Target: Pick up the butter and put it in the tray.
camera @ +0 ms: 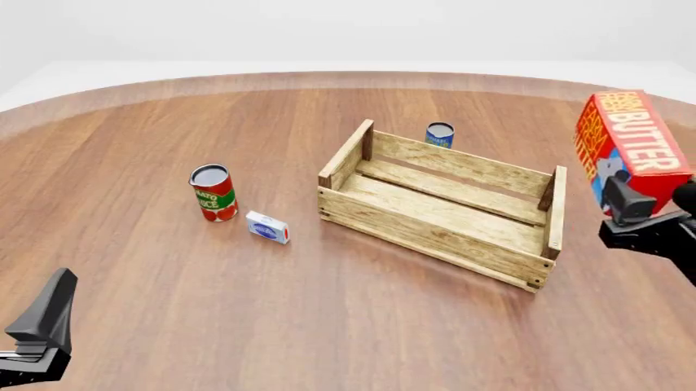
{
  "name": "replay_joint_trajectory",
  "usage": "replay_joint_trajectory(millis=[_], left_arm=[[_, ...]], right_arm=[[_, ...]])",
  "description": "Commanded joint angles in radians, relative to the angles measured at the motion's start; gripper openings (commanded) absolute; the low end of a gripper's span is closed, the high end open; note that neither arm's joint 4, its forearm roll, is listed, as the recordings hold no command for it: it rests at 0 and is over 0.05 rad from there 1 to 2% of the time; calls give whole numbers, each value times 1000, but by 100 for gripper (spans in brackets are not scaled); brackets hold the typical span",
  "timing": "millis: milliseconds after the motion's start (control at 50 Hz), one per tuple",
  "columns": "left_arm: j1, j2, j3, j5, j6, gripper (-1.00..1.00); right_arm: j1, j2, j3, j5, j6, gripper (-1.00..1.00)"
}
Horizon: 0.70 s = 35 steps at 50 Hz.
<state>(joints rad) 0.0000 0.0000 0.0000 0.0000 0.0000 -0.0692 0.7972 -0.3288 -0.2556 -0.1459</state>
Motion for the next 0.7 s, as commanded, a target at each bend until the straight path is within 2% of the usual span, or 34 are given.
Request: replay_joint_trajectory(millis=[20, 700], left_arm=[[0, 0, 0, 0, 0, 100], [0, 0, 0, 0, 0, 100]], right_arm=[[61, 75, -59, -42, 8, -100], [218, 438, -200, -213, -11, -100]])
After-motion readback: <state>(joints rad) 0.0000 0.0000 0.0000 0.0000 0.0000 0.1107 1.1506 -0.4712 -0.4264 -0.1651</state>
